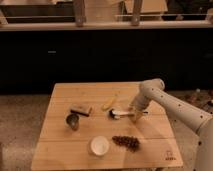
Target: Wipe table surface with brush
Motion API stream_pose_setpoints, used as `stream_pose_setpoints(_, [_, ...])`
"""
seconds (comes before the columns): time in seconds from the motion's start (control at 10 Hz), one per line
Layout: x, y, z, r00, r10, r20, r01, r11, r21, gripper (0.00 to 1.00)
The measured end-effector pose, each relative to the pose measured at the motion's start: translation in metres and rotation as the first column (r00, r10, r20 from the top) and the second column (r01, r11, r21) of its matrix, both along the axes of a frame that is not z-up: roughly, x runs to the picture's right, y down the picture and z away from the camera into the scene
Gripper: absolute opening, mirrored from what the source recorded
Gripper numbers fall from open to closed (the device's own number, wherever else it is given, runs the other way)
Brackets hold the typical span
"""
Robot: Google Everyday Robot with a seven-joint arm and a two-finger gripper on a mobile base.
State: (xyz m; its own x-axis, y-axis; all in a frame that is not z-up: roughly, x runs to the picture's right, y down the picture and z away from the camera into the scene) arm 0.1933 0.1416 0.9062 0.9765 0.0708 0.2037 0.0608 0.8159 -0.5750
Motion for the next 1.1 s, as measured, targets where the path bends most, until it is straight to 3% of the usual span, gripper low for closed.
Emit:
stream_pose_setpoints(0.2, [0.002, 0.0, 0.001, 1.0, 0.007, -0.003, -0.007, 1.0, 0.0, 0.38])
stream_pose_setpoints(0.3, [0.004, 0.0, 0.001, 1.0, 0.009, -0.006, -0.009, 1.0, -0.001, 0.33])
stream_pose_setpoints(0.4, [0.006, 0.0, 0.002, 1.0, 0.012, -0.012, -0.012, 0.9999, -0.003, 0.31])
stream_pose_setpoints(0.6, [0.009, 0.0, 0.002, 1.0, 0.013, -0.022, -0.013, 0.9999, -0.006, 0.38])
stream_pose_setpoints(0.7, [0.011, 0.001, 0.001, 1.0, 0.012, -0.023, -0.012, 0.9999, -0.006, 0.37])
stream_pose_setpoints(1.0, [0.023, 0.003, -0.002, 0.999, 0.011, -0.033, -0.012, 0.9999, -0.011, 0.1])
stream_pose_setpoints(1.1, [0.023, 0.004, -0.002, 0.999, 0.007, -0.035, -0.008, 0.9999, -0.013, 0.08])
